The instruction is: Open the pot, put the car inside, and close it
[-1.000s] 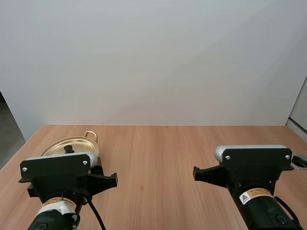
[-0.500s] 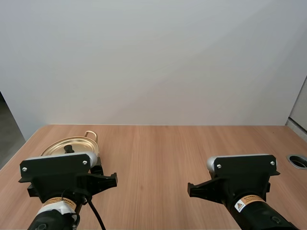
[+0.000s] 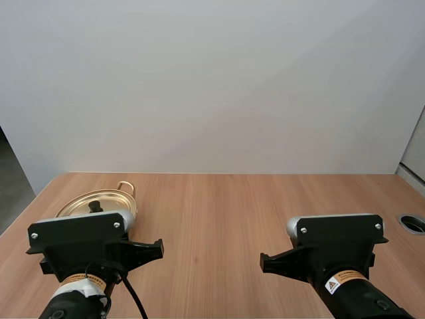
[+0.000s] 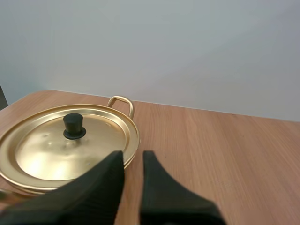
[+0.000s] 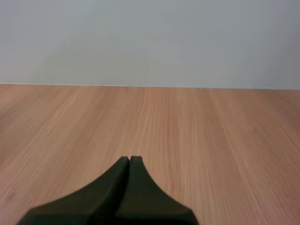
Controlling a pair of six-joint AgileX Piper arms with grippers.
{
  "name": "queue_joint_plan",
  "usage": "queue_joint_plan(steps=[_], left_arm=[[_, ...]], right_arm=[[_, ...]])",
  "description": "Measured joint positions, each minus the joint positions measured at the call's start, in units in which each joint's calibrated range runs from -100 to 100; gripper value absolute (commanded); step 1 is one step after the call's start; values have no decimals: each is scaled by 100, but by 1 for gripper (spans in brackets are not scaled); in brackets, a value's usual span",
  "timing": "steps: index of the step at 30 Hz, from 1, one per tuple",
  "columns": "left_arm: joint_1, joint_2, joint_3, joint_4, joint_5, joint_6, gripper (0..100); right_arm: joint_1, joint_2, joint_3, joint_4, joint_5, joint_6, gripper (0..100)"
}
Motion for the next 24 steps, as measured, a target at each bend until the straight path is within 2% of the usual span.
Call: queue_joint_plan(steps=[24], left_arm=[[0,0,0,0,0,-10,0]], right_arm=[[0,0,0,-45,0,0,0]])
